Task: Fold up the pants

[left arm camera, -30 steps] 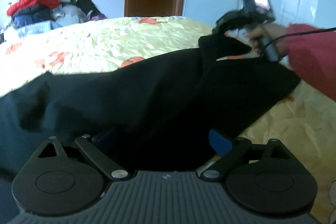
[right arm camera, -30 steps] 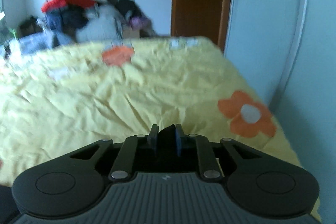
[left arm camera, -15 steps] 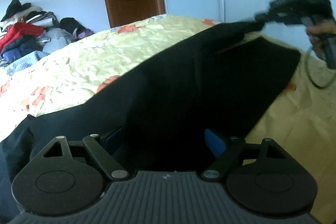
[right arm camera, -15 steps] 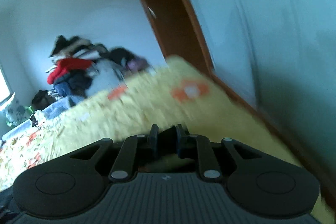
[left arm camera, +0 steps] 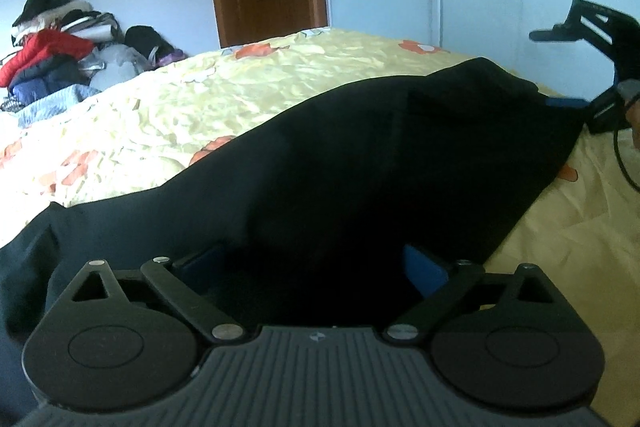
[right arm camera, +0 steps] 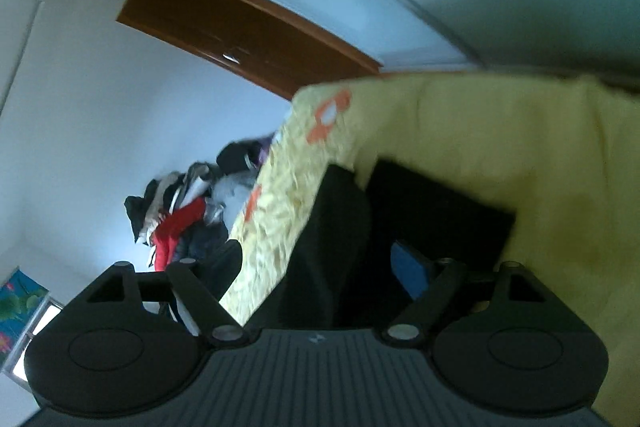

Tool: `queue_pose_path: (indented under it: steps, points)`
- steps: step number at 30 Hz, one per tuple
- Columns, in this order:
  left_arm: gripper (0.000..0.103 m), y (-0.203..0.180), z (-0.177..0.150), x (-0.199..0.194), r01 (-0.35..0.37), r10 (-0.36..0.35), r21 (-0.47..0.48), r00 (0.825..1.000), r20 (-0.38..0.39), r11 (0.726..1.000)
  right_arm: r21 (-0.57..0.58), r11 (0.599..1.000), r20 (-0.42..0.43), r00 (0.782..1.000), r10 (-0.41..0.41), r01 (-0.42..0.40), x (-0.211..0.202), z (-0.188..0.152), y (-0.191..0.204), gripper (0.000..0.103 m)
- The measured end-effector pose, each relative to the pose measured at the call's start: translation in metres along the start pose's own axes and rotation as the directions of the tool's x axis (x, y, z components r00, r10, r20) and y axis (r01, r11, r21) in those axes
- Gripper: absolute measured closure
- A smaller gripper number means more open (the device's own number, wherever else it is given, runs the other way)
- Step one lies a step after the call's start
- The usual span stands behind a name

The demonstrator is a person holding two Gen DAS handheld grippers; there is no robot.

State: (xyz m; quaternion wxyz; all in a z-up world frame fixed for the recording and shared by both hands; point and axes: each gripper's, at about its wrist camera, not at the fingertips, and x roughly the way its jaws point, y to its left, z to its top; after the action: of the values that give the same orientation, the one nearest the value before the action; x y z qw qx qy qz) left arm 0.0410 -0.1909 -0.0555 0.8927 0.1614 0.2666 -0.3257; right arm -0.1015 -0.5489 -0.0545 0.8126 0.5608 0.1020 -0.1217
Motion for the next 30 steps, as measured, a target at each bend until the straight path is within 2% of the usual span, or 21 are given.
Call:
queue_pose_path:
  steps: [6, 8, 9, 10, 11, 12, 14, 18, 21, 24, 26, 30]
  points:
    - [0.003, 0.001, 0.000, -0.001, 0.004, -0.004, -0.006, 1.000, -0.001, 1.000, -0.072, 0.996, 0.026, 0.999, -0.042, 0.044, 0.028, -0.002, 0.011, 0.021]
    - [0.004, -0.001, 0.000, -0.001, -0.004, 0.004, 0.011, 1.000, 0.004, 1.000, -0.127, 0.989, 0.037, 0.997, -0.065, 0.070, 0.037, 0.000, 0.016, 0.022]
    - [0.005, -0.002, 0.000, -0.002, -0.007, 0.007, 0.021, 1.000, 0.007, 1.000, -0.161, 0.983, 0.042, 0.996, -0.077, 0.083, 0.043, 0.001, 0.019, 0.031]
    - [0.006, -0.004, 0.000, -0.003, -0.014, 0.014, 0.034, 1.000, 0.009, 0.999, -0.175, 0.980, 0.042, 0.995, -0.091, 0.097, 0.047, 0.003, 0.020, 0.054]
    - [0.006, -0.005, 0.001, -0.004, -0.017, 0.017, 0.044, 1.000, 0.011, 0.999, -0.182, 0.978, 0.034, 0.994, -0.102, 0.107, 0.052, 0.005, 0.020, 0.070]
    - [0.007, -0.007, 0.002, -0.005, -0.018, 0.017, 0.056, 1.000, 0.013, 0.998, -0.177, 0.978, 0.021, 0.994, -0.105, 0.107, 0.055, 0.007, 0.017, 0.092]
    - [0.008, -0.009, 0.005, -0.006, -0.017, 0.016, 0.080, 1.000, 0.018, 0.997, -0.156, 0.984, 0.008, 0.996, -0.086, 0.086, 0.053, 0.009, 0.014, 0.093]
    - [0.009, -0.012, 0.012, -0.006, -0.012, 0.008, 0.092, 0.999, 0.035, 0.996, -0.233, 0.972, 0.010, 0.999, 0.047, -0.043, 0.034, 0.011, 0.047, 0.094]
    - [0.009, -0.022, 0.019, -0.004, -0.002, -0.004, 0.126, 0.999, 0.046, 0.992, -0.237, 0.960, 0.013, 0.988, 0.155, -0.147, 0.022, 0.019, 0.073, 0.094]
    - [0.011, -0.036, 0.021, -0.004, -0.031, 0.014, 0.185, 0.996, 0.091, 0.982, -0.231, 0.946, 0.022, 0.971, 0.239, -0.228, 0.014, 0.031, 0.095, 0.094]
    - [0.018, -0.042, 0.020, -0.001, -0.046, 0.024, 0.207, 0.994, 0.108, 0.977, -0.228, 0.936, 0.027, 0.959, 0.281, -0.268, 0.009, 0.037, 0.104, 0.094]
    - [0.054, -0.038, 0.025, 0.012, -0.010, 0.002, 0.156, 0.999, 0.053, 0.988, -0.222, 0.926, 0.030, 0.947, 0.319, -0.305, 0.001, 0.044, 0.110, 0.094]
